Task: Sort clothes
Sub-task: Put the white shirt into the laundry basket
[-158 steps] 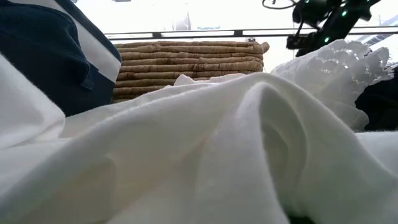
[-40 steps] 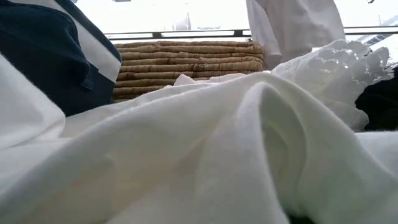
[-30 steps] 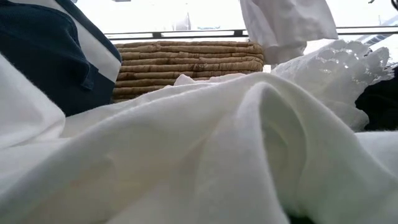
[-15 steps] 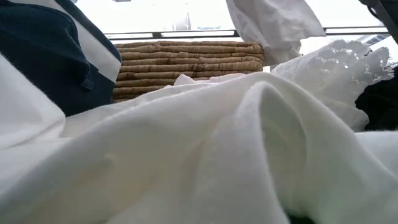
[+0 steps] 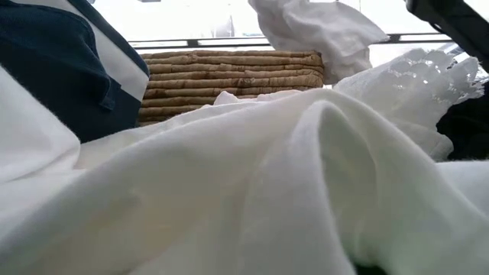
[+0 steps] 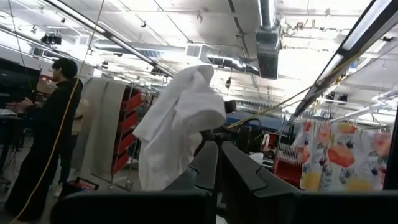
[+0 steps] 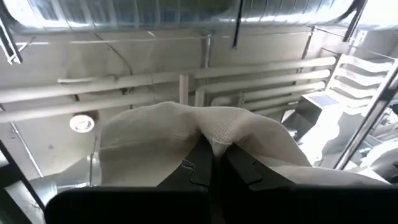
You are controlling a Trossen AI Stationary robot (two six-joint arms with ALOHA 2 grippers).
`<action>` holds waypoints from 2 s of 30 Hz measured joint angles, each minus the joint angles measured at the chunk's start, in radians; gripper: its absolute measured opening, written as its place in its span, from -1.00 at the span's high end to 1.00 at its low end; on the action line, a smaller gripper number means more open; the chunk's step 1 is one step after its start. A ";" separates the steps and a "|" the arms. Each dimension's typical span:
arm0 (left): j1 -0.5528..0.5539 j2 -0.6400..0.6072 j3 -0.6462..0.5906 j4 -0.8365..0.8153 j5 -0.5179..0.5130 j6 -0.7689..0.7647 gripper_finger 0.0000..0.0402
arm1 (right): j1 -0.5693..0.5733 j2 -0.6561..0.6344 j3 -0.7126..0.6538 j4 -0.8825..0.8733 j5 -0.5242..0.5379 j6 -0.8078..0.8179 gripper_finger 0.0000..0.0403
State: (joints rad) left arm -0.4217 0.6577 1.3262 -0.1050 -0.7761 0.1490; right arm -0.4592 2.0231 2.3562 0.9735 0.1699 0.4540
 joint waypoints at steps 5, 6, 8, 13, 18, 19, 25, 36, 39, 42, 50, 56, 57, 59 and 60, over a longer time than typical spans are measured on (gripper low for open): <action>0.000 -0.020 0.000 -0.009 0.000 0.008 1.00 | -0.005 0.033 0.000 0.005 0.010 -0.005 0.96; 0.000 -0.024 0.000 -0.013 0.000 0.012 1.00 | -0.006 0.039 0.000 0.005 0.010 -0.005 0.96; 0.000 -0.032 0.000 -0.021 0.000 0.015 1.00 | -0.006 0.051 0.000 0.004 0.010 -0.006 0.96; 0.000 -0.053 0.000 -0.036 0.000 0.020 1.00 | -0.006 0.081 0.000 -0.020 0.006 0.009 0.96; 0.000 -0.070 0.000 -0.045 0.000 0.027 1.00 | -0.006 0.098 0.000 -0.152 -0.011 0.044 0.96; 0.000 -0.074 0.000 -0.050 0.000 0.027 1.00 | -0.006 0.101 0.000 -0.183 -0.024 0.046 0.96; 0.000 -0.093 0.000 -0.071 0.000 0.027 1.00 | -0.003 0.104 0.000 -0.402 -0.074 0.047 0.96; 0.000 -0.104 0.000 -0.090 0.000 0.033 1.00 | 0.003 0.103 0.000 -0.734 -0.151 -0.025 0.96; 0.000 -0.104 0.000 -0.092 0.000 0.042 1.00 | 0.008 0.103 0.000 -0.822 -0.154 -0.056 0.96; 0.000 -0.104 0.000 -0.094 0.000 0.052 1.00 | 0.015 0.106 0.000 -0.871 -0.155 -0.085 0.96; 0.000 -0.104 0.000 -0.093 0.000 0.053 1.00 | 0.027 0.114 0.000 -1.004 -0.156 -0.141 0.96; 0.000 -0.104 0.000 -0.094 0.000 0.053 1.00 | 0.036 0.114 0.000 -1.146 -0.165 -0.196 0.96; 0.000 -0.104 0.000 -0.094 0.000 0.053 1.00 | 0.038 0.114 0.000 -1.164 -0.171 -0.207 0.96; 0.000 -0.104 0.000 -0.094 0.000 0.053 1.00 | 0.043 0.114 0.000 -1.199 -0.173 -0.220 0.96; 0.000 -0.104 0.000 -0.094 0.000 0.053 1.00 | 0.045 0.114 0.000 -1.218 -0.173 -0.229 0.96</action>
State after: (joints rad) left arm -0.4217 0.5533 1.3258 -0.1989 -0.7765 0.2016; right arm -0.4146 2.1376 2.3562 -0.2444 -0.0035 0.2248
